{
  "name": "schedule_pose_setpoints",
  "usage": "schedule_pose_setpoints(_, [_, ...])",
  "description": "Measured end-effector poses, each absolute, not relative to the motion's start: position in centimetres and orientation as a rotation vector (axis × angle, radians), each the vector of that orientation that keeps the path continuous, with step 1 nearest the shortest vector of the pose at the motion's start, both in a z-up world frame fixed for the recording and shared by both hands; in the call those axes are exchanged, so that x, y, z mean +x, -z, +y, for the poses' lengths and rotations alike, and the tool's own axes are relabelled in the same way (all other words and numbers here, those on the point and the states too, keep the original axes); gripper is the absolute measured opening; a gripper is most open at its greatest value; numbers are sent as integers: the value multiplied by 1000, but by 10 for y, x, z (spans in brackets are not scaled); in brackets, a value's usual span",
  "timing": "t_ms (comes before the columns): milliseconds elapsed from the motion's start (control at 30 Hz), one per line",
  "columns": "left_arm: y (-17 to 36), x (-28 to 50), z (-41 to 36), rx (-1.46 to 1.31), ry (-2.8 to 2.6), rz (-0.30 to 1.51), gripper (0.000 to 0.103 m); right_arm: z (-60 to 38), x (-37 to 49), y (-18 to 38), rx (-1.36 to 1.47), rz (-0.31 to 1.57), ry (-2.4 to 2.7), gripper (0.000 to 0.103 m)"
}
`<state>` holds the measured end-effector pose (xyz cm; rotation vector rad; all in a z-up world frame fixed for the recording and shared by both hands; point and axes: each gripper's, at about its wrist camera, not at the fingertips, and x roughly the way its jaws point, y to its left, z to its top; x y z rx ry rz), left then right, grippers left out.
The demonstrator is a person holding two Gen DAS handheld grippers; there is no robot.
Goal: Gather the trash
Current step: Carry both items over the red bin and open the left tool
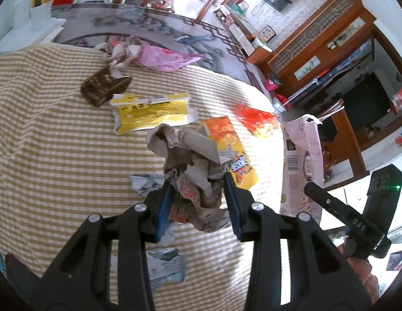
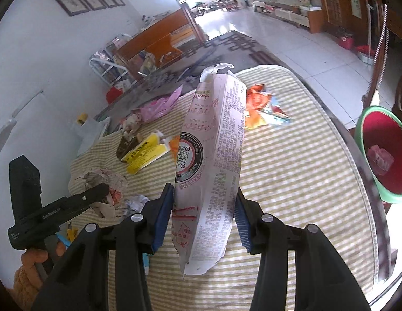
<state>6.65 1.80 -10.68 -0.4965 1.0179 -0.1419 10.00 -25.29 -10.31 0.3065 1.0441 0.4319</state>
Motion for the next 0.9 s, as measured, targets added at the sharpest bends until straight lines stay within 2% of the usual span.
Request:
schedule_pose_setpoints(500, [97, 80, -32, -437, 199, 1017, 37, -303, 94, 102, 344, 1037, -378, 45])
schedule_pose_setpoints(900, [89, 100, -102, -389, 245, 1007, 37, -368, 104, 101, 366, 1029, -334, 45])
